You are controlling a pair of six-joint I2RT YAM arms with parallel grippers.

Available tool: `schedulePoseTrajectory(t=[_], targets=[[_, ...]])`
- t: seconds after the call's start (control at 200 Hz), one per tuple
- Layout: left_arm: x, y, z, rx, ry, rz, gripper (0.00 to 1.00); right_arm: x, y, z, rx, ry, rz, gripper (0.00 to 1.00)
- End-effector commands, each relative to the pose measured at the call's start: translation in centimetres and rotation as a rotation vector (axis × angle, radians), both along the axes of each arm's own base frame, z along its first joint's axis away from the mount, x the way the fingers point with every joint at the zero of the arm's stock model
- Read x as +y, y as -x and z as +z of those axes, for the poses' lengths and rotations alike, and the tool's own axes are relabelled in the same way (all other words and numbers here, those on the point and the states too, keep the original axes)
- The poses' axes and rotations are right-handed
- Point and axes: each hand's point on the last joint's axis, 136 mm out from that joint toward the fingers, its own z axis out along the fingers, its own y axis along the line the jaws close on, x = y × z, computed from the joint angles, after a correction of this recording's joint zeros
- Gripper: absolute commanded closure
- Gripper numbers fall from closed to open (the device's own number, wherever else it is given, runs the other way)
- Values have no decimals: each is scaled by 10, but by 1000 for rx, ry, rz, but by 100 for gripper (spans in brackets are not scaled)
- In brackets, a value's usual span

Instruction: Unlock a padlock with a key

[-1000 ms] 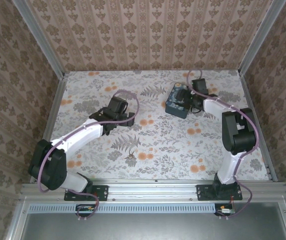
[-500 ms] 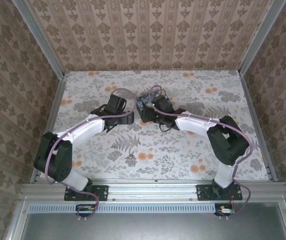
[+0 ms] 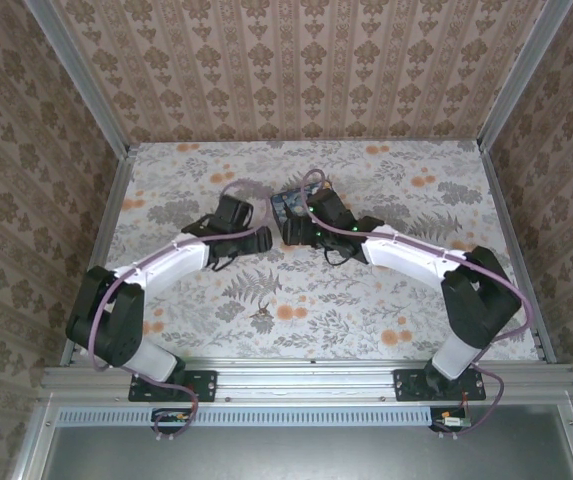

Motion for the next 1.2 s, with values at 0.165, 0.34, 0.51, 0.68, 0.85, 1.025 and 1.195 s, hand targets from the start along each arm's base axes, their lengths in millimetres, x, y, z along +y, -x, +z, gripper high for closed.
schedulePoseTrajectory(t=[0.165,0.34,0.51,0.68,0.85,1.025,1.195], targets=[[-19,80,-15,75,-114,-168,44,-46,43,-39,99,111,-21,22],[-26,105,-30,138,-179,-294,70,-75,52,-45,97,120,-89,23],[-22,121,-43,216,-214,-371,83,-90,59,-39,79,107,-115,24],[-20,132,-51,249,-276,-424,85,-97,65,-39,76,106,-125,24],[-24,138,-64,270,-265,-445,84,-96,65,-39,75,89,-131,24],[-29,141,-69,280,-259,-450,78,-90,63,-42,85,66,-130,24],[-26,144,-75,286,-297,-461,76,-87,61,-41,82,52,-127,24]])
